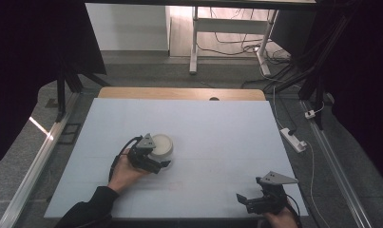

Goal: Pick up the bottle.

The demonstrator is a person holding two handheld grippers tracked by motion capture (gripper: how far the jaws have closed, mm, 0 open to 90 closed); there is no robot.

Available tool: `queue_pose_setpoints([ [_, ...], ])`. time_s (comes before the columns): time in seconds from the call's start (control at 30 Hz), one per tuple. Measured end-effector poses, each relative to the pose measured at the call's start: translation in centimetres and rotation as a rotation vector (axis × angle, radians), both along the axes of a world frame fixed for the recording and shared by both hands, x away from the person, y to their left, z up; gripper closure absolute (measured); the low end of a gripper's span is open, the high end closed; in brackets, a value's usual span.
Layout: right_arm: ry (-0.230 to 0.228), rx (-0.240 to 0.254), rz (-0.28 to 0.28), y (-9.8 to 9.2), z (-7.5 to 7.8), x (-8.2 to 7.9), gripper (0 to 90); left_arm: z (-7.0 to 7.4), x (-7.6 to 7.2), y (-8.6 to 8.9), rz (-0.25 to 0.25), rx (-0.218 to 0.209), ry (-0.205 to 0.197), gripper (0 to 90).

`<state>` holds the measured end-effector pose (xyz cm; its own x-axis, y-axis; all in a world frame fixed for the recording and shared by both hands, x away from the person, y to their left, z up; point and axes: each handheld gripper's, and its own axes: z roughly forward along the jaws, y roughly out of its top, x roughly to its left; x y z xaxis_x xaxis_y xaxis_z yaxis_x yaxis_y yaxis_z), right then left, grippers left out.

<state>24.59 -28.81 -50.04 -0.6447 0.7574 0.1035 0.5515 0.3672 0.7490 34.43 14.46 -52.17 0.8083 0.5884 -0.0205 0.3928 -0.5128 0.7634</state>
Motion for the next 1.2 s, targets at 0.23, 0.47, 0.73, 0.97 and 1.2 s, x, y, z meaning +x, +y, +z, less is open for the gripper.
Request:
queue_pose_setpoints([
  [0.23,-0.002,-0.001,0.002,0.0,0.0,0.0,0.0,0.1,0.0,-0.1,0.012,0.0,0.007,7.2],
  [0.47,-0.002,-0.001,0.002,0.0,0.0,0.0,0.0,0.3,0.0,-0.1,0.017,-0.005,0.027,7.3],
  [0.73,0.002,0.001,0.0,0.0,0.0,0.0,0.0,1.2,-0.3,-0.1,0.008,-0.005,0.013,7.3],
  [0.97,0.004,0.002,-0.001,0.0,0.0,0.1,0.0,2.3,-0.5,-0.3,-0.004,0.006,-0.006,7.2],
  [1.2,0.005,0.006,-0.004,-0.1,0.0,0.1,0.0,3.5,-0.5,-0.9,-0.035,0.005,-0.012,7.3],
])
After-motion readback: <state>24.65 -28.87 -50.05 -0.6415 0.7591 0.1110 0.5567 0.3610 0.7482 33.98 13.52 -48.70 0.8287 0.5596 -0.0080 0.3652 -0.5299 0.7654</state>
